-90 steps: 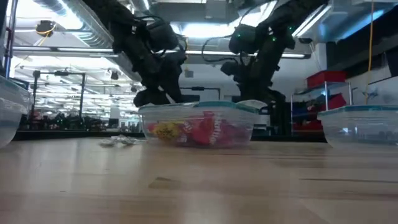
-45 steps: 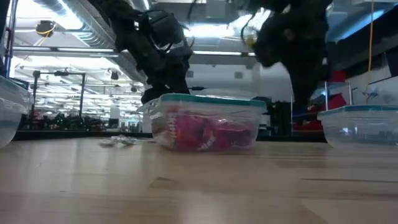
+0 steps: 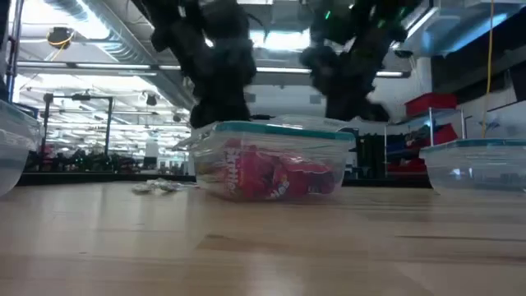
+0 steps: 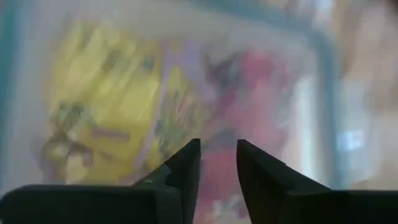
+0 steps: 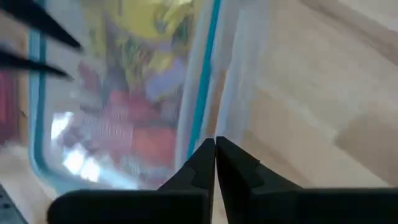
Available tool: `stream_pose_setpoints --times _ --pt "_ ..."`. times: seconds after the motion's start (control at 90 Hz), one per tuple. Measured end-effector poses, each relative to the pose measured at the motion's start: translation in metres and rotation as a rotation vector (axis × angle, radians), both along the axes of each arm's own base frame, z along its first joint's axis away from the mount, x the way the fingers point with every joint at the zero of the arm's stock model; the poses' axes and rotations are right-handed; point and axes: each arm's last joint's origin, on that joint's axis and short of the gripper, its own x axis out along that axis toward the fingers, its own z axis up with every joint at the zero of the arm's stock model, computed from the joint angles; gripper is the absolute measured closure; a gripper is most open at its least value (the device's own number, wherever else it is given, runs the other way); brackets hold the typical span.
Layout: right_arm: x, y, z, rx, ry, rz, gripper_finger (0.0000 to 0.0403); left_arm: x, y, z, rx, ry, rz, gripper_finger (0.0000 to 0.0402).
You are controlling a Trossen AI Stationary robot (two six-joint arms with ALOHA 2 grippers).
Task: Sort candy
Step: Close the rectangular transparent bin
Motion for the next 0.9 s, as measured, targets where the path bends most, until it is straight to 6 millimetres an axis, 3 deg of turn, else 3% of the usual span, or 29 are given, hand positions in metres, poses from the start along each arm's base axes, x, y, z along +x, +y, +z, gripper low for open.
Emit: stream_pose_setpoints --times 0.178,0.322,0.467,0.722,0.9 --pt "0.016 -0.003 -0.027 0.068 0.002 0.016 0.0403 0.012 0.002 -0.024 0.118 0.051 0.003 0.0347" --pt "0.022 0.001 -0.033 0.089 0.001 -0.001 0.0403 0.022 0.005 -0.041 0.121 0.051 -0.012 0.0363" --pt "0.02 0.001 -0.03 0.082 0.005 -0.001 0.0403 0.025 0.002 -0.043 0.14 0.033 -0.057 0.0382" --pt "0.001 0.0 -0.004 -0.019 0.025 -0.093 0.0403 0.028 0.001 -0.044 0.138 0.001 -0.069 0.0401" --pt "0.001 0.0 -0.021 -0.013 0.063 -0.087 0.0403 0.028 0.001 -0.044 0.14 0.0 -0.073 0.0401"
